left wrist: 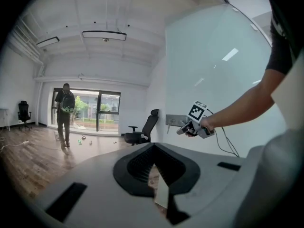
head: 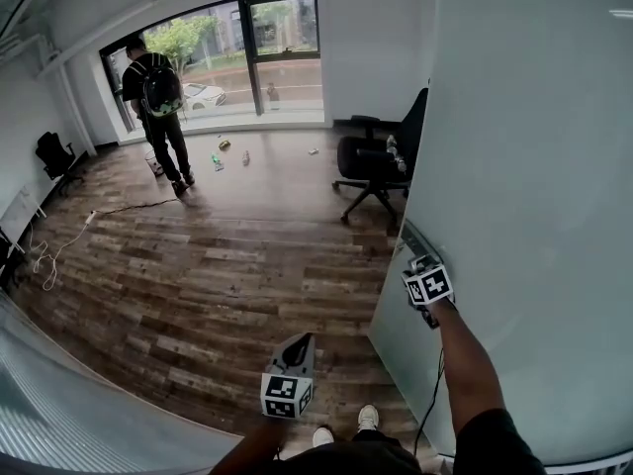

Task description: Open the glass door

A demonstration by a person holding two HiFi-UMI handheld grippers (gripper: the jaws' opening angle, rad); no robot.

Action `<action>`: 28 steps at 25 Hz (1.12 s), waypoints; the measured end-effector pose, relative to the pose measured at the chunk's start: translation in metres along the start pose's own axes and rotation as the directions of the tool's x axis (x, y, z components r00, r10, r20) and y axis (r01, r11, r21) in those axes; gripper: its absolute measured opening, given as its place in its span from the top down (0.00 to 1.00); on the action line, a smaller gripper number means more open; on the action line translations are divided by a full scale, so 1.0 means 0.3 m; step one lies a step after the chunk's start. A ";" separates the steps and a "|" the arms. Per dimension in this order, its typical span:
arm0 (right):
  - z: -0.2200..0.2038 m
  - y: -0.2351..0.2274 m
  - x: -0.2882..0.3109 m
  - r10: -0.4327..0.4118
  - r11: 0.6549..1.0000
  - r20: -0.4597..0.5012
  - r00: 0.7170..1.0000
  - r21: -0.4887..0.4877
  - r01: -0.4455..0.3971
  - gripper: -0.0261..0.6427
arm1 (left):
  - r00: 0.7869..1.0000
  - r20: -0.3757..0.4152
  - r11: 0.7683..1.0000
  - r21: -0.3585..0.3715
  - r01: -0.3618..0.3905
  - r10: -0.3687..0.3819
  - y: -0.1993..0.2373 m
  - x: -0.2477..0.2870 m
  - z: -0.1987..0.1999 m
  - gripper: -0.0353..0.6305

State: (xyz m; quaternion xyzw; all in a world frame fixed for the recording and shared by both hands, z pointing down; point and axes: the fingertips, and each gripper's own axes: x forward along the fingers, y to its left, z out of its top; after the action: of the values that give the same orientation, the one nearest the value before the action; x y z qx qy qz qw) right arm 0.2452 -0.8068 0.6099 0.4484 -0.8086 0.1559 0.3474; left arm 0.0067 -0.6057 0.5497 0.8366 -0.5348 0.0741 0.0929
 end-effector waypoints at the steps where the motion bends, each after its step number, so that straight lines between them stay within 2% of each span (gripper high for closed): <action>1: -0.003 -0.040 0.006 -0.005 1.000 -0.005 1.000 0.007 0.005 0.94 | 1.000 0.001 1.000 0.000 -0.003 0.003 -0.005 0.027 0.006 0.94; 14: -0.038 -0.437 0.014 -0.067 0.995 -0.030 0.997 0.077 0.069 0.94 | 1.000 -0.010 1.000 -0.013 -0.021 0.021 -0.088 0.285 0.043 0.94; 23: -0.057 -0.547 -0.008 -0.136 0.987 -0.017 0.991 0.081 0.137 0.94 | 1.000 -0.004 1.000 0.002 -0.010 0.010 -0.136 0.344 0.070 0.94; 28: -0.040 -0.571 -0.061 -0.248 0.968 -0.020 0.968 0.034 0.249 0.94 | 1.000 0.002 1.000 0.003 -0.027 0.027 -0.125 0.334 0.059 0.94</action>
State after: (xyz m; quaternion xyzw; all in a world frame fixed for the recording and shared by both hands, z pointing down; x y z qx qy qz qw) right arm 0.3995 -0.8829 0.5953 0.5512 -0.7404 0.1291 0.3623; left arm 0.0830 -0.6826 0.5520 0.8296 -0.5458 0.0753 0.0904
